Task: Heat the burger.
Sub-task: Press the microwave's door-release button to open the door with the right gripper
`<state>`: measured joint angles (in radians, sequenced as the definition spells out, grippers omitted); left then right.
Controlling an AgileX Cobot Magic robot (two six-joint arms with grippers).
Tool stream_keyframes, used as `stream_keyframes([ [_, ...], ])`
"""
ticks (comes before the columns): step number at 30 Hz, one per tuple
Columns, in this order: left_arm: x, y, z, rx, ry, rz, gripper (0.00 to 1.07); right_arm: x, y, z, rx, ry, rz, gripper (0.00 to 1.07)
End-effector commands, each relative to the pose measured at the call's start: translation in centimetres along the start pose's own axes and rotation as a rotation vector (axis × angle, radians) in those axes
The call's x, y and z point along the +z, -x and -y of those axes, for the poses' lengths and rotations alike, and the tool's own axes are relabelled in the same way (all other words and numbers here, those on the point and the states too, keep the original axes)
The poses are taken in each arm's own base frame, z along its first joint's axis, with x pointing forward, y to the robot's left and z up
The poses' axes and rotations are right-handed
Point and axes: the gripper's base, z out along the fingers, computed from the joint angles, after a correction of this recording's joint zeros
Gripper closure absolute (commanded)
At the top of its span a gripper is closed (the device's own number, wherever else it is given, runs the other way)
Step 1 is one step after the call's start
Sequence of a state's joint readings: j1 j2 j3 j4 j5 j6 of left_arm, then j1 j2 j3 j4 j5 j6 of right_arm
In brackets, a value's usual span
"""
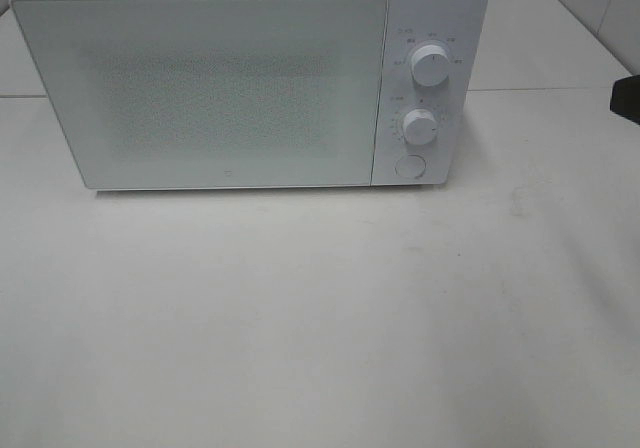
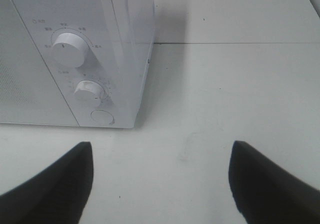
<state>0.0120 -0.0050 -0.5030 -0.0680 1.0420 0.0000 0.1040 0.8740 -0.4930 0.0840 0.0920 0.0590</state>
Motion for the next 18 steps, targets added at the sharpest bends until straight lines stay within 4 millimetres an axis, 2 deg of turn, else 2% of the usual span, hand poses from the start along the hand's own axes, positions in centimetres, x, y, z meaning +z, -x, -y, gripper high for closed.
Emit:
stream_keyframes([
  [1,-0.2,-0.2,0.1,-0.003,-0.007,0.022,0.09,1.0,0.1,0.2,-0.011,-0.010,0.021,0.35],
  [3,-0.2,-0.2,0.1,-0.003,-0.007,0.022,0.09,2.5,-0.1,0.3,-0.031,-0.017,0.014,0.35],
  [6,-0.2,-0.2,0.1,-0.003,-0.007,0.022,0.09,2.9,-0.2,0.3,-0.037,-0.016,0.023,0.35],
  [8,-0.2,-0.2,0.1,-0.003,-0.007,0.022,0.09,4.2,-1.0,0.5,-0.053,-0.017,0.057,0.35],
  [9,-0.2,-0.2,0.1,-0.003,-0.007,0.022,0.09,4.2,-1.0,0.5,-0.053,-0.017,0.057,0.35],
  [11,-0.2,-0.2,0.1,-0.003,-0.007,0.022,0.09,5.2,-2.4,0.8,-0.051,-0.018,0.109,0.35],
  [14,-0.2,-0.2,0.1,-0.003,-0.007,0.022,0.09,5.4,-2.8,0.8,-0.050,-0.018,0.122,0.35],
  [18,-0.2,-0.2,0.1,-0.003,-0.007,0.022,0.09,6.1,-4.4,1.1,-0.037,-0.038,0.153,0.35],
])
